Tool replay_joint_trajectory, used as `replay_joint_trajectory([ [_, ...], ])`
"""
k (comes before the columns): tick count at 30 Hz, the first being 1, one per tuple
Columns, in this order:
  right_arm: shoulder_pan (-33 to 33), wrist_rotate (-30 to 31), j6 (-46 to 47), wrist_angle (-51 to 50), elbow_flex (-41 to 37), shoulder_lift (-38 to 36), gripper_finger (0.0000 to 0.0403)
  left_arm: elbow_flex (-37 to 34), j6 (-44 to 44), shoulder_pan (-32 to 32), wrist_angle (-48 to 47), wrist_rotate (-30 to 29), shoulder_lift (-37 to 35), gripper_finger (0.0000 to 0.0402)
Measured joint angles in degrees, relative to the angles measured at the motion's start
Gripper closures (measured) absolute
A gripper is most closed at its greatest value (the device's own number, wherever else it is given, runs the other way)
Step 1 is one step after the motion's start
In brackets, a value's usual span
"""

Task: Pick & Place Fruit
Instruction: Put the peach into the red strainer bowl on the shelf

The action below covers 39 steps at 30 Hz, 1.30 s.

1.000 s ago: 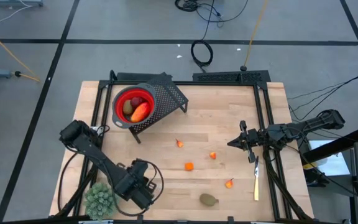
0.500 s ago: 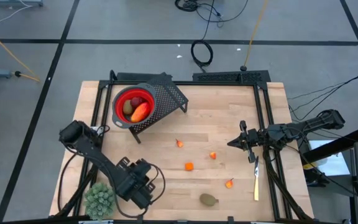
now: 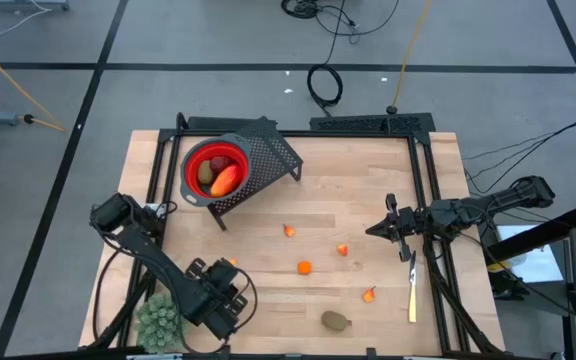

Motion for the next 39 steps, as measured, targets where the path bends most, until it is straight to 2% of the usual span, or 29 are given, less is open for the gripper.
replay_joint_trajectory([
  [13, 0.0, 0.0, 0.0, 0.0, 0.0, 0.0, 0.0403, -15.2, 0.4, 0.9, 14.0, -1.5, -13.9, 0.0234],
  [22, 0.0, 0.0, 0.0, 0.0, 0.0, 0.0, 0.0403, -16.5, 7.2, 3.3, 14.9, -1.5, -14.9, 0.0232],
  [29, 0.0, 0.0, 0.0, 0.0, 0.0, 0.0, 0.0403, -16.5, 11.8, 4.6, 14.8, -1.9, -14.9, 0.0190],
  [35, 0.0, 0.0, 0.0, 0.0, 0.0, 0.0, 0.0403, -16.6, 14.6, 4.8, 14.9, -5.5, -14.6, 0.0146],
  [39, 0.0, 0.0, 0.0, 0.0, 0.0, 0.0, 0.0403, -18.4, 14.2, 4.8, 15.0, -4.7, -13.7, 0.0133],
])
